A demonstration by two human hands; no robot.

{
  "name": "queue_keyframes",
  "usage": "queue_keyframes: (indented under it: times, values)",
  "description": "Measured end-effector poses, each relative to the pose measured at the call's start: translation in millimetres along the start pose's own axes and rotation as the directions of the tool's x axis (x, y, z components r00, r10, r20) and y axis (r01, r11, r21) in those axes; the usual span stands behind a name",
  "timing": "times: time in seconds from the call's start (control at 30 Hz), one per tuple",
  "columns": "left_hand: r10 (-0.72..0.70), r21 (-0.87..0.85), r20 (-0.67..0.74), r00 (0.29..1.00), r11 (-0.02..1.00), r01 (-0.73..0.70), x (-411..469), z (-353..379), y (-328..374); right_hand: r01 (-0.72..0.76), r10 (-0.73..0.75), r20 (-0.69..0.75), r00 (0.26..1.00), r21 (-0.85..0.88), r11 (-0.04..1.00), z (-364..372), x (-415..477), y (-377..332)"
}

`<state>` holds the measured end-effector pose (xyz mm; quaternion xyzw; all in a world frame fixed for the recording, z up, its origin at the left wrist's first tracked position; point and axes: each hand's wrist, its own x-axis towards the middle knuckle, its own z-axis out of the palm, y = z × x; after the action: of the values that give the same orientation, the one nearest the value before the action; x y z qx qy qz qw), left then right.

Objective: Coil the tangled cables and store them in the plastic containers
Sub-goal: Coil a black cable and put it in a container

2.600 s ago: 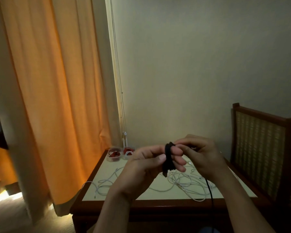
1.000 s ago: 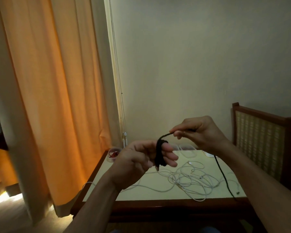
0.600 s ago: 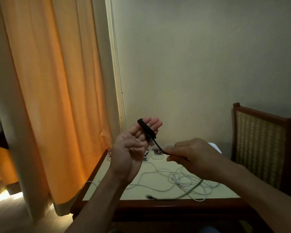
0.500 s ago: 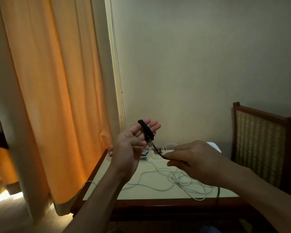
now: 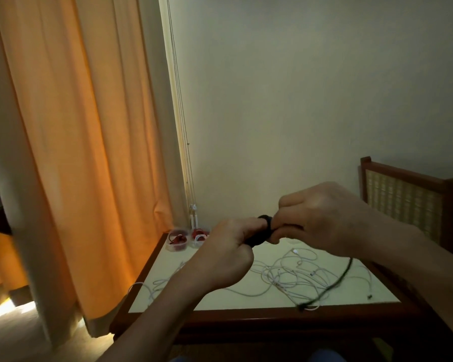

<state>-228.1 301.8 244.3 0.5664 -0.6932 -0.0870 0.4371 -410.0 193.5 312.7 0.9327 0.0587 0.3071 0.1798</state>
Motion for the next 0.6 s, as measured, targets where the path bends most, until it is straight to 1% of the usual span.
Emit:
queue_keyframes:
  times: [0.13,0.17,0.23,0.3,0.33,0.43,0.53,0.6]
  values:
    - [-0.026,-0.062,0.028,0.999,0.998,0.028,0,-2,6,0.014,-0.015,0.014,1.000,0.083,0.996,-14,10,9]
    - [-0.036,-0.063,0.046,0.998,0.997,0.039,0,-3,7,0.013,-0.014,0.011,1.000,0.103,0.995,-17,12,11]
    - [-0.066,-0.076,0.127,0.990,0.994,0.076,-1,-5,7,0.002,0.000,-0.007,1.000,0.149,0.989,-24,16,16]
    - [-0.077,-0.163,0.207,0.975,0.980,0.112,-4,-3,7,-0.023,0.028,-0.024,0.999,0.177,0.984,-27,20,24]
    - [-0.071,-0.229,0.218,0.973,0.966,0.122,-5,-2,8,-0.045,0.051,-0.026,0.998,0.188,0.981,-27,22,29]
    - [-0.034,-0.433,0.149,0.988,0.896,0.096,-9,-5,11,-0.119,0.131,-0.037,0.991,0.241,0.963,-16,20,43]
    - [0.056,-0.596,0.120,0.991,0.803,0.027,-8,-10,9,-0.212,0.243,-0.042,0.969,0.364,0.907,0,12,55]
    - [0.106,-0.693,0.100,0.989,0.720,-0.007,-5,-9,9,-0.238,0.276,-0.034,0.961,0.412,0.879,11,6,59]
